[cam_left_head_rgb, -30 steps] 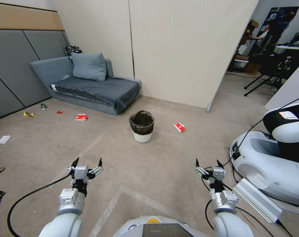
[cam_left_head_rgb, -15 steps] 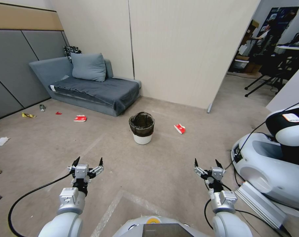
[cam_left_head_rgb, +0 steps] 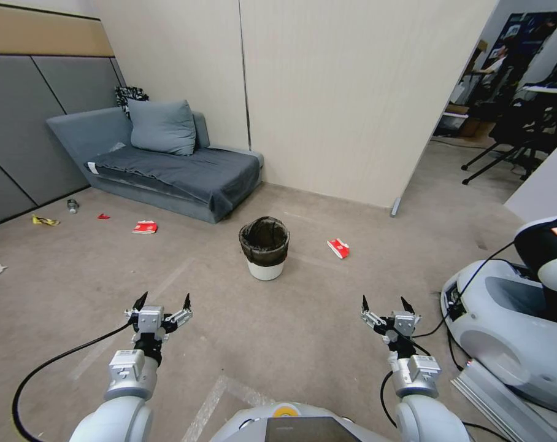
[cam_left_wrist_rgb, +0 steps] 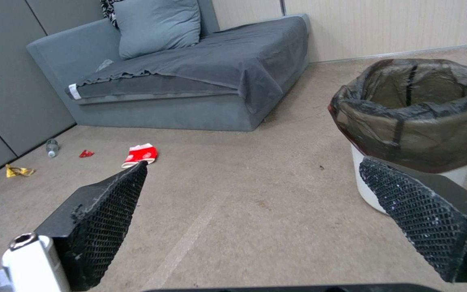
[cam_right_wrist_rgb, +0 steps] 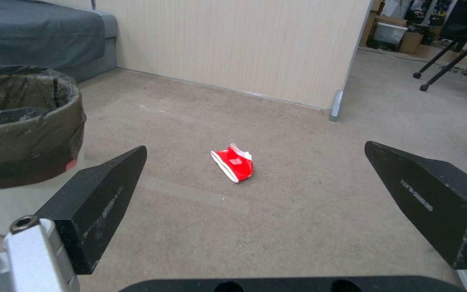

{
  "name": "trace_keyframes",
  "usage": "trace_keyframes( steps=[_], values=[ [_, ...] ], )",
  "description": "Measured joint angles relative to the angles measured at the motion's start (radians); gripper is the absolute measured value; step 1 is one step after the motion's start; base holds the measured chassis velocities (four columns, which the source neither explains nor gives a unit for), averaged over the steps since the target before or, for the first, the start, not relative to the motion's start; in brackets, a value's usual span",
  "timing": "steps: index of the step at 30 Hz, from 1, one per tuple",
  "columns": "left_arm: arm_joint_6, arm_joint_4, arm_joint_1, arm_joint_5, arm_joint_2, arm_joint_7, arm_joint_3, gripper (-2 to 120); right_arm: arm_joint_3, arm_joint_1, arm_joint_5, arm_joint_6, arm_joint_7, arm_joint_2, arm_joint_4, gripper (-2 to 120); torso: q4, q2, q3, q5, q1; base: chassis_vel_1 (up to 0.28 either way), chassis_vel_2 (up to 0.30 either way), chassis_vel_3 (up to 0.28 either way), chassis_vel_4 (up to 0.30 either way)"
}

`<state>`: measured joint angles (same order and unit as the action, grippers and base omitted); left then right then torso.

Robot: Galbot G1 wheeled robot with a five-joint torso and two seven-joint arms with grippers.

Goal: Pick up the trash bin, then pick up the garbage from the floor and place it into the trash bin.

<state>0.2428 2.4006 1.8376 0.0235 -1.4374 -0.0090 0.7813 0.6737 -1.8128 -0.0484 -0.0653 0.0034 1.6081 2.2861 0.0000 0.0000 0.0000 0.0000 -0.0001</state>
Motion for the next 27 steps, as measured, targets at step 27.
trace_keyframes(
  steps=[27],
  values=[
    [-0.003, 0.004, 0.000, -0.001, -0.004, 0.011, 0.002, 100, 0.000, 0.004, -0.001, 0.004, 0.000, 0.000, -0.001, 100, -0.0001, 0.000, 0.000, -0.0001, 0.000, -0.127, 0.128, 0.133, -0.126]
  ],
)
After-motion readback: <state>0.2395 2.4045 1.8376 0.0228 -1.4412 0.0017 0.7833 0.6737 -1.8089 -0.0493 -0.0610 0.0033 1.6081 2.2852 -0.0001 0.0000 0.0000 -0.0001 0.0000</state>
